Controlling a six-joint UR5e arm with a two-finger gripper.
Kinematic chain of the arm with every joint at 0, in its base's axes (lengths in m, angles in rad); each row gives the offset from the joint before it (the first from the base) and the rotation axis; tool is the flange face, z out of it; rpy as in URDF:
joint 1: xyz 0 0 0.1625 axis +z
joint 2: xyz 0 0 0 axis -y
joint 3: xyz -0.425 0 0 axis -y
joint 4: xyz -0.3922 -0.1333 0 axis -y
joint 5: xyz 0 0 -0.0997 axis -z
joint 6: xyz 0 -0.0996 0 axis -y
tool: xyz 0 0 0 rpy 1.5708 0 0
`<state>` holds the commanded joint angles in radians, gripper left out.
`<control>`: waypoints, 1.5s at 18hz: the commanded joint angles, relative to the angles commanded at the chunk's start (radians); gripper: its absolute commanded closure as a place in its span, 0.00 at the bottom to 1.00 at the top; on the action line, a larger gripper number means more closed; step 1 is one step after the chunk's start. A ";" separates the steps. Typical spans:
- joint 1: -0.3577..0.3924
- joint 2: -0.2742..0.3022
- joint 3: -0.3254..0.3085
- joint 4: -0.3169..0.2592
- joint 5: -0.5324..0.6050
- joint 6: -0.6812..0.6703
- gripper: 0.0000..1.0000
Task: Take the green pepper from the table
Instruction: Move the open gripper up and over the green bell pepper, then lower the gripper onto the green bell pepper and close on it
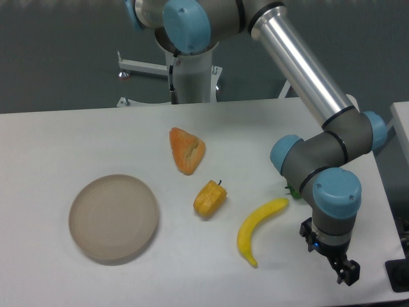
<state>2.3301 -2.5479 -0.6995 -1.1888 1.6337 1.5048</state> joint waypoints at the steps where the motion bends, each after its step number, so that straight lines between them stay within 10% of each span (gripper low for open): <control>1: 0.000 0.005 -0.006 0.002 0.000 0.002 0.00; 6: -0.018 0.026 -0.017 -0.002 0.011 -0.003 0.00; 15: 0.080 0.260 -0.277 -0.104 -0.047 -0.037 0.00; 21: 0.127 0.307 -0.348 -0.233 -0.029 0.176 0.00; 27: 0.156 0.333 -0.446 -0.199 0.015 0.274 0.00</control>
<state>2.4865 -2.2151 -1.1458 -1.3883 1.6490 1.7792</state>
